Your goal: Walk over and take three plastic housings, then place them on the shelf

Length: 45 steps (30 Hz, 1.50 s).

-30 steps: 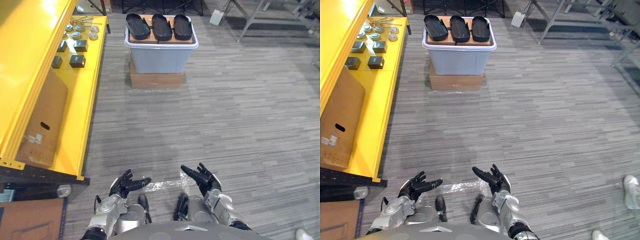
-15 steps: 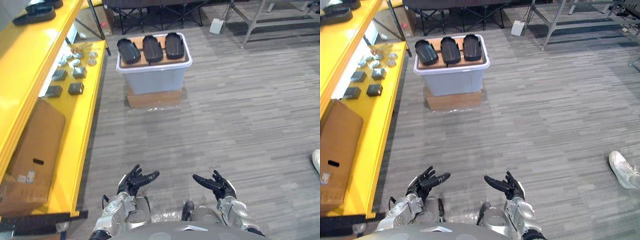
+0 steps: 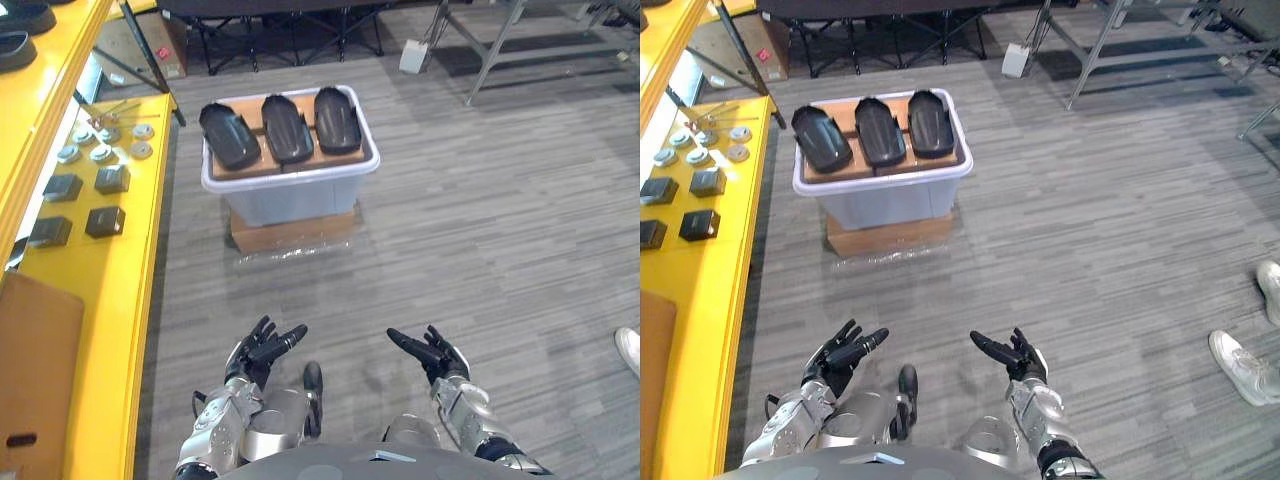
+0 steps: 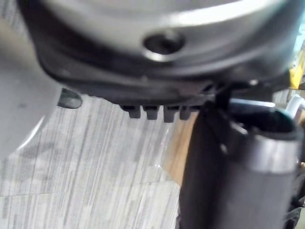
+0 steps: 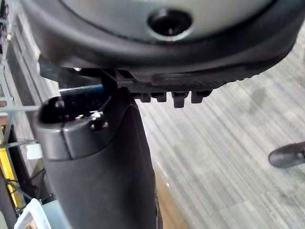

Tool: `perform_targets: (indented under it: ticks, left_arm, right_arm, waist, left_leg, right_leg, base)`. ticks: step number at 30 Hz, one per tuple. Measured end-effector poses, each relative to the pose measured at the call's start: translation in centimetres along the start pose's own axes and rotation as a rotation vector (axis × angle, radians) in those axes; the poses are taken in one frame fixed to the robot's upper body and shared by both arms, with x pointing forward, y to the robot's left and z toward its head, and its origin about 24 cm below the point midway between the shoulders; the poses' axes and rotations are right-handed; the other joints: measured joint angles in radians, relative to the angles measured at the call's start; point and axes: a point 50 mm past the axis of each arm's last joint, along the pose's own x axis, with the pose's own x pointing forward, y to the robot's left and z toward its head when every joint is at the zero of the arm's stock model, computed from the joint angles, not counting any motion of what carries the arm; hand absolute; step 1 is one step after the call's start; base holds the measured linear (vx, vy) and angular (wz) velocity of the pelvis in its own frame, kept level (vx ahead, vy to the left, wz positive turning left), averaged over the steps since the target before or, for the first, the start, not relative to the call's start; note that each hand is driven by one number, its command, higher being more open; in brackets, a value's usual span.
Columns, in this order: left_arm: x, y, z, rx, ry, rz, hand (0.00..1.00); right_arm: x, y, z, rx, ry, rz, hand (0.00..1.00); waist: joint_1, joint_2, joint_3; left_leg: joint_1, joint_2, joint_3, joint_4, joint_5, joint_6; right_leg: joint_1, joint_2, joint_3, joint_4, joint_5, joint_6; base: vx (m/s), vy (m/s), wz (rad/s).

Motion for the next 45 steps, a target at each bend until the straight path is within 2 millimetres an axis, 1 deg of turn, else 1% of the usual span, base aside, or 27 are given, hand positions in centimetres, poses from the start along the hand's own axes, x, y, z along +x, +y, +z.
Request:
perform_targets:
  ticks: [2,3,4,5,7,8,10,11,12,13,14,15,17,18,20,21,23,26,27,28,29,31,33,36,41,43,45]
  left_arm:
    - [0.3,-0.1,0.5,-0.001,-0.013,0.004,1.00]
    - [0.8,-0.7,1.4,0.000,-0.035,-0.006,1.00]
    - [1.3,-1.2,2.2,0.006,-0.056,-0.010,1.00]
    - [1.4,-1.2,2.3,0.007,-0.060,-0.005,1.00]
    - [1.4,-1.0,2.3,0.001,-0.057,0.010,1.00]
    - [1.4,-1.0,2.2,0.000,-0.055,0.012,1.00]
    - [1.2,-0.7,1.9,-0.001,-0.046,0.016,1.00]
    - [1.0,-0.4,1.5,-0.006,-0.033,0.023,1.00]
    - [0.8,-0.4,0.8,-0.012,-0.010,0.023,1.00]
    - [0.6,-0.4,0.3,-0.013,0.004,0.021,1.00]
    - [0.2,-0.5,-0.8,-0.051,0.029,0.025,1.00]
    - [0.1,-0.6,-1.6,-0.080,0.054,0.021,1.00]
    - [0.0,-0.6,-2.4,-0.077,0.081,0.021,1.00]
    - [0.0,-0.5,-2.3,-0.076,0.073,0.022,1.00]
    - [0.2,-0.9,-2.1,-0.080,0.066,0.011,1.00]
    - [0.4,-1.2,-1.9,-0.081,0.060,-0.003,1.00]
    - [0.7,-1.6,-1.6,-0.077,0.053,-0.013,1.00]
    - [0.9,-2.1,-1.7,-0.062,0.067,-0.034,1.00]
    - [0.9,-2.3,-1.9,-0.044,0.077,-0.041,1.00]
    - [1.1,-2.6,-1.9,-0.026,0.080,-0.054,1.00]
    - [1.3,-2.6,-1.4,-0.011,0.074,-0.057,1.00]
    - [1.8,-2.4,0.2,0.068,0.047,-0.073,1.00]
    - [1.9,-2.2,0.5,0.088,0.061,-0.076,1.00]
    - [1.7,-1.2,0.8,0.118,0.087,-0.040,1.00]
    - [1.3,-0.1,-0.4,0.194,0.152,-0.002,1.00]
    - [0.6,0.5,-1.6,0.191,0.185,0.014,1.00]
    - [0.5,0.8,-1.5,0.206,0.191,0.023,1.00]
  right_arm:
    - [-0.1,0.4,-0.3,0.011,-0.006,0.007,1.00]
    - [0.0,0.6,-0.1,0.011,-0.015,0.012,1.00]
    - [0.0,0.6,-0.1,0.008,-0.013,0.012,1.00]
    - [0.0,0.7,-0.1,0.000,-0.015,0.014,1.00]
    - [-0.1,0.6,-0.1,-0.007,-0.030,0.016,1.00]
    - [-0.3,0.4,-0.4,-0.006,-0.028,0.008,1.00]
    - [-0.9,-0.4,-1.5,-0.004,-0.007,-0.018,1.00]
    - [-1.2,-0.9,-1.7,0.000,-0.005,-0.038,1.00]
    - [-1.2,-1.4,-1.5,0.001,-0.016,-0.054,1.00]
    - [-1.2,-1.5,-1.3,-0.002,-0.025,-0.057,1.00]
    - [-1.2,-1.5,-0.8,-0.007,-0.052,-0.055,1.00]
    - [-1.0,-1.3,0.1,-0.005,-0.093,-0.059,1.00]
    - [-0.9,-1.4,0.8,-0.005,-0.125,-0.078,1.00]
    - [-0.9,-1.3,1.2,-0.009,-0.146,-0.076,1.00]
    - [-0.8,-1.0,2.5,-0.020,-0.201,-0.077,1.00]
    - [-0.7,-0.7,3.7,-0.050,-0.247,-0.077,1.00]
    - [-0.6,-0.4,4.7,-0.056,-0.284,-0.079,1.00]
    - [-0.5,-0.5,5.3,-0.071,-0.300,-0.106,1.00]
    - [-0.6,-0.9,5.7,-0.084,-0.310,-0.119,1.00]
    - [-0.7,-1.0,6.1,-0.082,-0.327,-0.124,1.00]
    - [-0.6,-0.7,6.2,-0.064,-0.329,-0.123,1.00]
    - [-0.6,0.2,6.5,-0.048,-0.343,-0.092,1.00]
    - [-0.7,0.7,7.4,-0.040,-0.382,-0.076,1.00]
    - [-0.9,1.9,9.7,-0.035,-0.471,-0.026,1.00]
    - [-1.1,2.0,12.6,-0.003,-0.540,-0.037,1.00]
    - [-1.2,2.1,14.4,-0.018,-0.582,-0.036,1.00]
    - [-1.5,1.8,16.1,-0.012,-0.613,-0.054,1.00]
  waist:
    - [-0.006,0.004,-0.003]
    - [-0.015,0.011,0.000]
    - [-0.015,0.016,0.003]
    - [-0.016,0.018,0.003]
    - [-0.019,0.009,0.003]
    - [-0.021,0.004,0.004]
    - [-0.022,-0.015,0.002]
    - [-0.028,-0.012,0.000]
    - [-0.036,0.011,-0.012]
    - [-0.036,0.025,-0.020]
    - [-0.033,0.052,-0.036]
    - [-0.036,0.073,-0.041]
    - [-0.042,0.073,-0.038]
    - [-0.036,0.072,-0.037]
    - [-0.029,0.072,-0.038]
    - [-0.033,0.075,-0.038]
    - [-0.037,0.071,-0.036]
    - [-0.046,0.067,-0.033]
    - [-0.048,0.082,-0.042]
    - [-0.051,0.112,-0.051]
    - [-0.052,0.091,-0.041]
    - [-0.044,0.019,-0.033]
    - [-0.046,0.005,-0.034]
    - [-0.048,0.006,-0.036]
    - [-0.048,-0.015,-0.037]
    - [-0.047,-0.030,-0.036]
    - [-0.046,-0.038,-0.034]
  left_leg:
    - [0.004,0.008,-0.026,0.001,-0.006,0.001]
    - [-0.004,0.017,-0.057,-0.001,-0.009,-0.004]
    - [-0.002,0.031,-0.075,-0.001,-0.021,-0.023]
    - [0.003,0.037,-0.085,0.001,-0.031,-0.032]
    - [0.018,0.048,-0.130,0.045,-0.085,-0.054]
    - [0.023,0.047,-0.146,0.068,-0.105,-0.062]
    - [0.030,0.042,-0.204,0.154,-0.185,-0.085]
    - [0.028,0.050,-0.253,0.209,-0.238,-0.104]
    - [0.024,0.080,-0.290,0.225,-0.268,-0.123]
    - [0.024,0.099,-0.302,0.222,-0.275,-0.135]
    - [0.015,0.138,-0.312,0.228,-0.272,-0.149]
    - [-0.030,0.160,-0.297,0.313,-0.261,-0.168]
    - [-0.089,0.186,-0.254,0.452,-0.218,-0.206]
    - [-0.096,0.200,-0.217,0.499,-0.218,-0.203]
    - [-0.104,0.211,-0.158,0.448,-0.229,-0.193]
    - [-0.115,0.214,-0.140,0.358,-0.226,-0.192]
    - [-0.137,0.214,-0.140,0.243,-0.192,-0.200]
    - [-0.161,0.214,-0.138,0.137,-0.079,-0.208]
    - [-0.156,0.222,-0.119,0.102,0.008,-0.207]
    - [-0.138,0.233,-0.099,0.084,0.048,-0.177]
    - [-0.128,0.212,-0.084,0.070,0.052,-0.168]
    - [-0.087,0.137,-0.042,-0.006,0.068,-0.137]
    - [-0.042,0.101,-0.024,-0.067,0.081,-0.118]
    - [0.002,0.072,-0.016,-0.138,0.093,-0.100]
    - [-0.006,0.075,-0.048,-0.177,0.121,-0.098]
    - [-0.011,0.076,-0.050,-0.180,0.121,-0.098]
    - [-0.031,0.076,-0.059,-0.180,0.127,-0.100]
  right_leg:
    - [-0.042,0.043,-0.018,-0.153,0.000,0.003]
    - [-0.083,0.082,-0.009,-0.294,0.015,0.021]
    - [-0.120,0.115,0.029,-0.421,0.047,0.054]
    - [-0.138,0.127,0.052,-0.472,0.078,0.058]
    - [-0.198,0.131,0.155,-0.567,0.206,0.085]
    - [-0.200,0.128,0.172,-0.580,0.231,0.087]
    - [-0.176,0.117,0.225,-0.600,0.254,0.077]
    - [-0.170,0.123,0.228,-0.547,0.316,0.048]
    - [-0.178,0.147,0.210,-0.490,0.312,0.030]
    - [-0.178,0.160,0.191,-0.480,0.297,0.008]
    - [-0.175,0.196,0.163,-0.487,0.277,-0.023]
    - [-0.159,0.214,0.132,-0.504,0.267,-0.039]
    - [-0.091,0.229,0.099,-0.551,0.257,-0.055]
    - [-0.043,0.234,0.089,-0.576,0.253,-0.060]
    - [0.000,0.233,0.088,-0.608,0.247,-0.059]
    - [0.016,0.228,0.088,-0.630,0.245,-0.058]
    - [0.027,0.210,0.084,-0.637,0.241,-0.045]
    - [0.067,0.165,0.087,-0.628,0.227,-0.004]
    - [0.071,0.163,0.104,-0.622,0.217,0.023]
    - [0.073,0.161,0.124,-0.614,0.205,0.050]
    - [0.075,0.142,0.126,-0.614,0.213,0.063]
    - [0.083,0.069,0.113,-0.650,0.236,0.100]
    - [0.099,0.038,0.096,-0.668,0.257,0.133]
    - [0.100,0.015,0.076,-0.668,0.260,0.136]
    - [0.094,0.024,0.035,-0.670,0.259,0.135]
    - [0.087,0.025,0.033,-0.670,0.258,0.134]
    - [0.078,0.027,0.022,-0.672,0.258,0.133]
  base:
    - [0.31,-0.037,0.43]
    - [0.38,-0.107,0.61]
    - [0.31,-0.095,0.49]
    - [0.28,-0.149,0.35]
    - [0.27,-0.200,0.50]
    - [0.30,-0.329,0.74]
    - [0.28,-0.375,0.86]
    - [0.28,-0.474,1.02]
    - [0.34,-0.557,0.93]
    - [0.30,-0.411,0.63]
    - [0.31,-0.331,0.48]
    - [0.30,-0.308,0.50]
    - [0.26,-0.259,0.51]
    - [0.27,-0.240,0.31]
    - [0.21,-0.113,0.05]
    - [0.16,-0.020,0.01]
    - [0.18,0.039,0.06]
    - [0.26,0.198,-0.11]
    - [0.28,0.299,-0.45]
    - [0.29,0.332,-0.38]
    - [0.19,0.268,-0.30]
    - [0.20,0.308,-0.15]
    - [0.12,0.189,-0.13]
    - [0.05,0.088,-0.14]
    - [-0.03,-0.011,0.19]
    - [-0.06,0.008,0.05]
    - [-0.07,0.021,0.18]
